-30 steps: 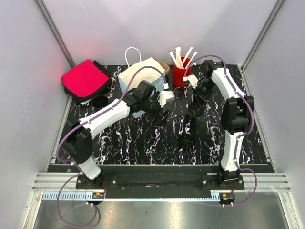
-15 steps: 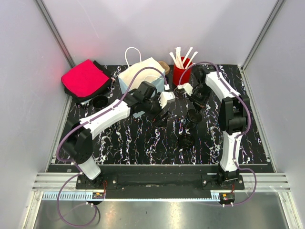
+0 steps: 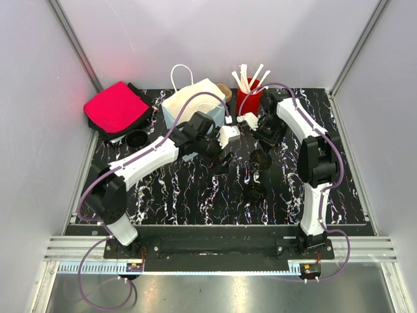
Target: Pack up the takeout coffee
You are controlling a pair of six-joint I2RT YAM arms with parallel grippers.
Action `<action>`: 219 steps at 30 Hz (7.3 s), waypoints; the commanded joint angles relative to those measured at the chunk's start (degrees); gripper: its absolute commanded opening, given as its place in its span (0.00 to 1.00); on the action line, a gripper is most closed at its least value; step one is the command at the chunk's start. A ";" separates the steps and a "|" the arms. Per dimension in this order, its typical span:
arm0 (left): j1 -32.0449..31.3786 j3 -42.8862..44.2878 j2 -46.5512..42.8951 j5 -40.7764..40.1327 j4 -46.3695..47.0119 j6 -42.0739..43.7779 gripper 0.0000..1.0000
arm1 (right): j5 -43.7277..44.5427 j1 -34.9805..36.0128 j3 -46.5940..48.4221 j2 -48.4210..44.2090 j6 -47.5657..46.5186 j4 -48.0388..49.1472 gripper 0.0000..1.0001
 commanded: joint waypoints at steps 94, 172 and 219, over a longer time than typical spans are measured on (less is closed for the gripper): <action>11.01 4.03 17.25 -29.29 2.43 27.92 0.99 | -19.91 -10.61 -24.28 -51.93 15.15 14.90 0.69; -29.08 8.67 13.03 -14.88 -6.08 27.48 0.05 | -13.83 -22.91 -35.44 -71.45 21.68 24.23 0.92; 1.33 23.09 17.14 66.00 -1.53 -23.06 0.01 | -26.95 -4.39 -46.43 -69.60 -3.05 41.00 0.74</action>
